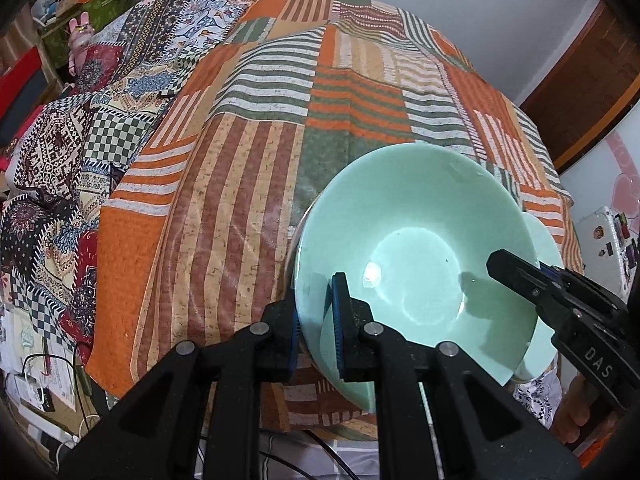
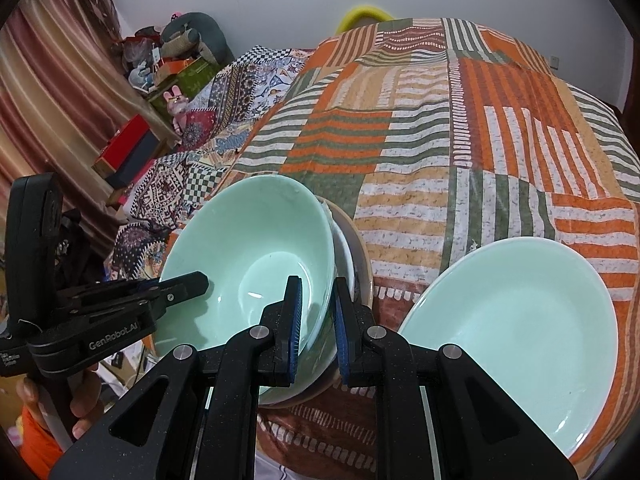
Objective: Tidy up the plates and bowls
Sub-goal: 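Lift the mint green bowl with both tools and carry it over the bowl stack, then lower the mint green bowl into the white spotted bowl with both tools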
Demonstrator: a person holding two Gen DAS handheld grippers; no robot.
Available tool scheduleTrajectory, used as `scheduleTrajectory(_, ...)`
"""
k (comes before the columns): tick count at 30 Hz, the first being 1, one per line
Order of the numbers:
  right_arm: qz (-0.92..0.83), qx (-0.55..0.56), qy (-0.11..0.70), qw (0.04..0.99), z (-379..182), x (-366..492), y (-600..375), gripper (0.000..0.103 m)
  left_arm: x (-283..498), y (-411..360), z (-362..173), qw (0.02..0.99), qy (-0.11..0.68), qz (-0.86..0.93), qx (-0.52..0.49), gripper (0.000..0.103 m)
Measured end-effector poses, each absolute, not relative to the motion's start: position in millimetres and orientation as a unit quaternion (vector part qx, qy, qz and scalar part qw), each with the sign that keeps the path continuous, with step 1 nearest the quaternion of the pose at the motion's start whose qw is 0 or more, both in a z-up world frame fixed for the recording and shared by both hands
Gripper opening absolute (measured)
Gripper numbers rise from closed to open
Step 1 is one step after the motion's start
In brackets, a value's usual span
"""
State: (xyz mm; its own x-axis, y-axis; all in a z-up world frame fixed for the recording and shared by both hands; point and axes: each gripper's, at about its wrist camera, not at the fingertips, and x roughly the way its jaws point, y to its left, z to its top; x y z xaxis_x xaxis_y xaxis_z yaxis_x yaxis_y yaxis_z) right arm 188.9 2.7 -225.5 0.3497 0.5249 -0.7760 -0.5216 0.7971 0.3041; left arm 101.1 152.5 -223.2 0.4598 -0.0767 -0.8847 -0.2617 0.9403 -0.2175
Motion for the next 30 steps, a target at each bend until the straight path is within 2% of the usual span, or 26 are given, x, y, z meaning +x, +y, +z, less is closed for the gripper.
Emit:
scheduleTrajectory(7,0.316,-0.001,0.473,0.822,-230.8,190.4,4.0,0.014,101.5,150.8,-224.9,0.844,0.513,0.062,-0.146,0.013)
scheduleTrajectory(12,0.315,-0.024,0.468,0.825,-232.8,185.6,11.3,0.014,103.0,144.6,-230.8,0.844,0.519,0.083,-0.109,0.018)
scheduleTrajectory(30,0.310,-0.075,0.452,0.833,-227.2,181.2,17.6,0.016,104.4,141.7,-239.0,0.842,0.524,0.081,-0.100,0.022)
